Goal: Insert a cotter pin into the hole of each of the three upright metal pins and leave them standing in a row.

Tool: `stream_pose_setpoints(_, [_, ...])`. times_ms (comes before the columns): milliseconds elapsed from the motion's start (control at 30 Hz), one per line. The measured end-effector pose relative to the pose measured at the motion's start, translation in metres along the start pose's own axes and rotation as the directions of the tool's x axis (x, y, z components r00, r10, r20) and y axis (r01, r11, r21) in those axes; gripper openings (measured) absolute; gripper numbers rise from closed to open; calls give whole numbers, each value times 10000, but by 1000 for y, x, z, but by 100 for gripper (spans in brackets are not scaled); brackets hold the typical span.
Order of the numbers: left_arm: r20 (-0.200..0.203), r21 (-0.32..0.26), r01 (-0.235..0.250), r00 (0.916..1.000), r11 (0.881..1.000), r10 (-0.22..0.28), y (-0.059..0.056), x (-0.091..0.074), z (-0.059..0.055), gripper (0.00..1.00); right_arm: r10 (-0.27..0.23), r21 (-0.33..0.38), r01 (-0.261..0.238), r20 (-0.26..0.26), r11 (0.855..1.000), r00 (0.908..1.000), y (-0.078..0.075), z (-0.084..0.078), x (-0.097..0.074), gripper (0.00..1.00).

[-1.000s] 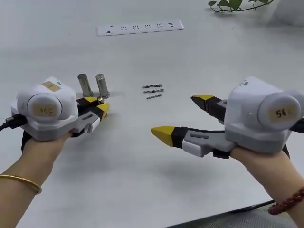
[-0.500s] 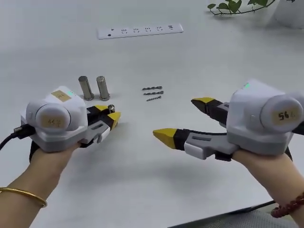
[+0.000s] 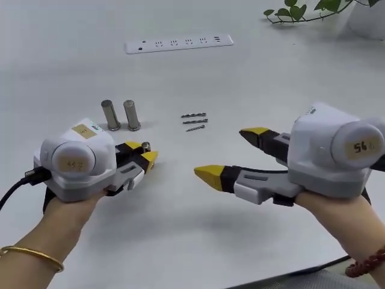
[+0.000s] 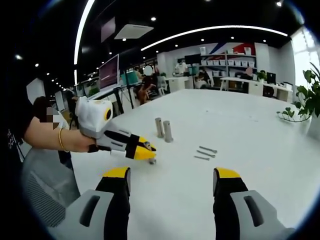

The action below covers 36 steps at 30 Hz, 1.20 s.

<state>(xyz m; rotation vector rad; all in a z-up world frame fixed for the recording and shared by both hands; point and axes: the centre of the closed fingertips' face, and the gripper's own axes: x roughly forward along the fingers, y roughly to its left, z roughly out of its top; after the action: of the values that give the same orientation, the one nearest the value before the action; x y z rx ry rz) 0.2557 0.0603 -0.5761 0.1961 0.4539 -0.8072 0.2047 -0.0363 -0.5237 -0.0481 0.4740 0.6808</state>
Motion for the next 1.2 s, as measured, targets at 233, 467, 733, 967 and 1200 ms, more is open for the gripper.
stream_pose_setpoints(233, [-38, -277, 39, 10000, 9996, -40, 1, 1, 0, 7, 1, 86, 0, -174, 10000, 9998, -1, -3, 1, 61])
stream_pose_setpoints(467, [-194, 69, -16, 9998, 10000, 17, 1, 1, -2, 16, -12, 192, 16, -220, 9998, 9998, -3, -2, 2, 56])
stream_pose_setpoints(733, [58, -153, -123, 9999, 9998, 124, 0, -9, 6, 29, 176, -473, -219, -885, 9986, 9959, -5, -1, 8, 55])
stream_pose_setpoints(967, [-12, -614, -268, 9996, 9978, 267, 1, -24, 6, 47, 364, -798, -494, -1573, 9956, 9869, -14, 2, 20, 47])
stream_pose_setpoints(1200, [-172, -961, -561, 9984, 9938, 547, 2, -41, 3, 63, 570, -1189, -831, -2081, 9894, 9764, -20, 11, 33, 42])
